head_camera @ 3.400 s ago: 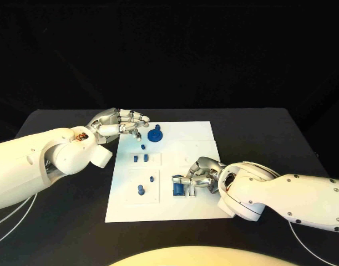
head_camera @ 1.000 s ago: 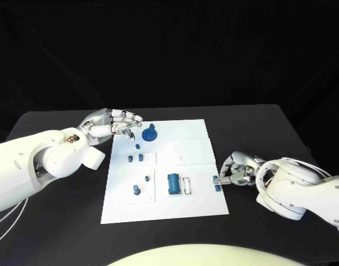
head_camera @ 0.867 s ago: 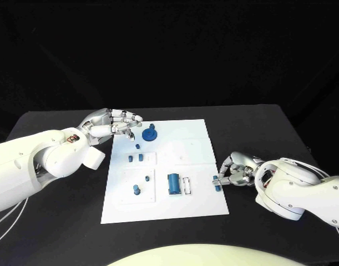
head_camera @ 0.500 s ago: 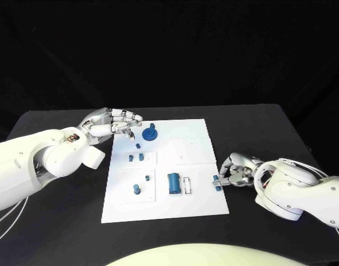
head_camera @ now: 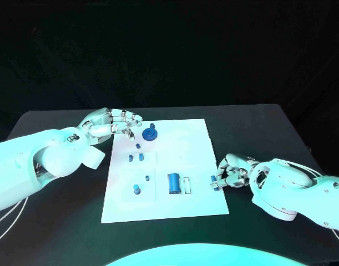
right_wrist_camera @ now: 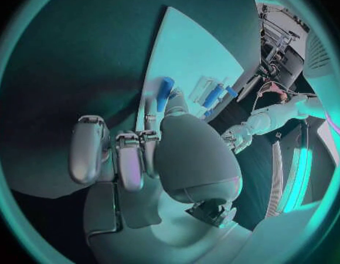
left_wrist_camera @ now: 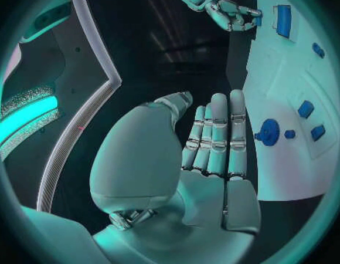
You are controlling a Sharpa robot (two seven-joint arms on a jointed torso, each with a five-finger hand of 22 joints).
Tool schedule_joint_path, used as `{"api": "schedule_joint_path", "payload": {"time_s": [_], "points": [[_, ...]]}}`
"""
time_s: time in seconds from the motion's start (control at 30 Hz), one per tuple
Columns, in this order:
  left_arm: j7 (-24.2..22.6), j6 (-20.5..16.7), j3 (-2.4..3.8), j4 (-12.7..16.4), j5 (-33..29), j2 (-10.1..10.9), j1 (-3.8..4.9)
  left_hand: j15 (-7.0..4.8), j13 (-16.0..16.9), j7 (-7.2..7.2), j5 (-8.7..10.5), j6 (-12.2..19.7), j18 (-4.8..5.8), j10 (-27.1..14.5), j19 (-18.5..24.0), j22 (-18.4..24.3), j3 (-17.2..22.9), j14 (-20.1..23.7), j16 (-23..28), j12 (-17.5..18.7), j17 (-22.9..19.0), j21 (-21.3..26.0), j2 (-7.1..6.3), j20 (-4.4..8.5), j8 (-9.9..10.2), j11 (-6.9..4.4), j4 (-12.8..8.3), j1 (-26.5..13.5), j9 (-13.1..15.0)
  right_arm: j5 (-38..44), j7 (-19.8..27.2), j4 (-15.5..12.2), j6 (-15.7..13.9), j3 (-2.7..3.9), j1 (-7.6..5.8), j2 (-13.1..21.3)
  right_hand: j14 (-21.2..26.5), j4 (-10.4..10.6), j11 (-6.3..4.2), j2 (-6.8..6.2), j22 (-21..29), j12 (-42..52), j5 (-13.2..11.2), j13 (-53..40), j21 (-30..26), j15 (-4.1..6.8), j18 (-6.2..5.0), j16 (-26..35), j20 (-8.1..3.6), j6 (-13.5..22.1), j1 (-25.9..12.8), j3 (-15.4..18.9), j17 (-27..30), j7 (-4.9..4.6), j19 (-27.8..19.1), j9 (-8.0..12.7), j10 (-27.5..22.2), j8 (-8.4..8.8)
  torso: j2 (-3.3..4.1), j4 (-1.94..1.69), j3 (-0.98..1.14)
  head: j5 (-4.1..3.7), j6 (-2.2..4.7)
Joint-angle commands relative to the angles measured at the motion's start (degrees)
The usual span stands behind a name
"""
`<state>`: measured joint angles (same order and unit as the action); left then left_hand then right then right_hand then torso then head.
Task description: Assemble the parts on the task board
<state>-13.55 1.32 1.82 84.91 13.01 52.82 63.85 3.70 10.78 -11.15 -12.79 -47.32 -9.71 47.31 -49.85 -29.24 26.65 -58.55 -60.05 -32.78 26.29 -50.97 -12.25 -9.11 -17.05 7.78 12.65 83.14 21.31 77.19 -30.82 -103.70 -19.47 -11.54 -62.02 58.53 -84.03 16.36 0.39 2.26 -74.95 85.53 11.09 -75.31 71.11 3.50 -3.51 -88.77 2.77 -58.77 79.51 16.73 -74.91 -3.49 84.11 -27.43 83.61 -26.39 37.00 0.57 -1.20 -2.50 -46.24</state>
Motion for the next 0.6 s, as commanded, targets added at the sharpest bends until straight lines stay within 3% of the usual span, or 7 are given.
{"api": "schedule_joint_path", "payload": {"time_s": [0.03, 0.23, 0.6], "points": [[-0.39, 0.83, 0.03, 0.19, 0.09, 0.04, 0.02, -0.02, -0.13, 0.12, -0.11, 0.51, -0.80, -0.23, -0.07, 0.07, -0.04, 0.42, 0.37, 0.06, -0.06, 0.37, 0.18, -0.20, -0.22, 0.00, -0.11, 0.31, -0.11, 4.20, -1.75, 0.42, 2.21, -0.26, 0.60, -0.62, -5.44, -0.18, -1.04, -0.03, -10.84, -0.25, 0.21, -10.22, 0.32, 0.62, 0.33, -0.33, -0.55, -0.09, 1.18, 0.40, -12.54, 0.02, 1.56, 0.14, 3.34, 0.30, 0.04, -0.08, 0.03, 0.02, -0.01], [-0.32, 0.88, 0.01, 0.21, 0.09, 0.12, 0.02, -0.01, -0.13, 0.10, -0.10, 0.54, -0.80, -0.24, -0.07, 0.07, -0.05, 0.42, 0.37, 0.06, -0.06, 0.38, 0.18, -0.20, -0.21, 0.01, -0.08, 0.28, -0.12, 5.90, -2.28, 1.26, 2.45, -0.27, 0.87, -1.43, -5.44, -0.90, -1.37, 0.65, -10.80, -0.51, 0.51, -10.06, 0.15, 0.92, 0.31, -0.33, -0.86, 0.27, 5.66, -0.62, -12.56, 0.35, 1.53, -0.19, 3.19, 0.23, -0.03, -0.04, -0.02, 0.07, -0.02], [-0.26, 0.92, -0.01, 0.24, 0.10, 0.17, 0.01, -0.01, -0.13, 0.10, -0.10, 0.54, -0.80, -0.24, -0.07, 0.07, -0.05, 0.42, 0.37, 0.06, -0.06, 0.38, 0.18, -0.20, -0.21, 0.01, -0.08, 0.28, -0.12, 8.63, -1.68, 2.24, 3.36, -0.29, 0.99, -2.35, -5.35, -0.21, -1.21, -1.13, -10.61, -1.41, 0.58, -9.39, -0.75, 0.83, 0.21, -0.17, -0.90, 0.77, 10.20, -4.06, -12.20, 0.11, 1.27, 0.02, 2.55, 0.97, -0.01, -0.05, -0.07, -0.05, 0.05]]}}
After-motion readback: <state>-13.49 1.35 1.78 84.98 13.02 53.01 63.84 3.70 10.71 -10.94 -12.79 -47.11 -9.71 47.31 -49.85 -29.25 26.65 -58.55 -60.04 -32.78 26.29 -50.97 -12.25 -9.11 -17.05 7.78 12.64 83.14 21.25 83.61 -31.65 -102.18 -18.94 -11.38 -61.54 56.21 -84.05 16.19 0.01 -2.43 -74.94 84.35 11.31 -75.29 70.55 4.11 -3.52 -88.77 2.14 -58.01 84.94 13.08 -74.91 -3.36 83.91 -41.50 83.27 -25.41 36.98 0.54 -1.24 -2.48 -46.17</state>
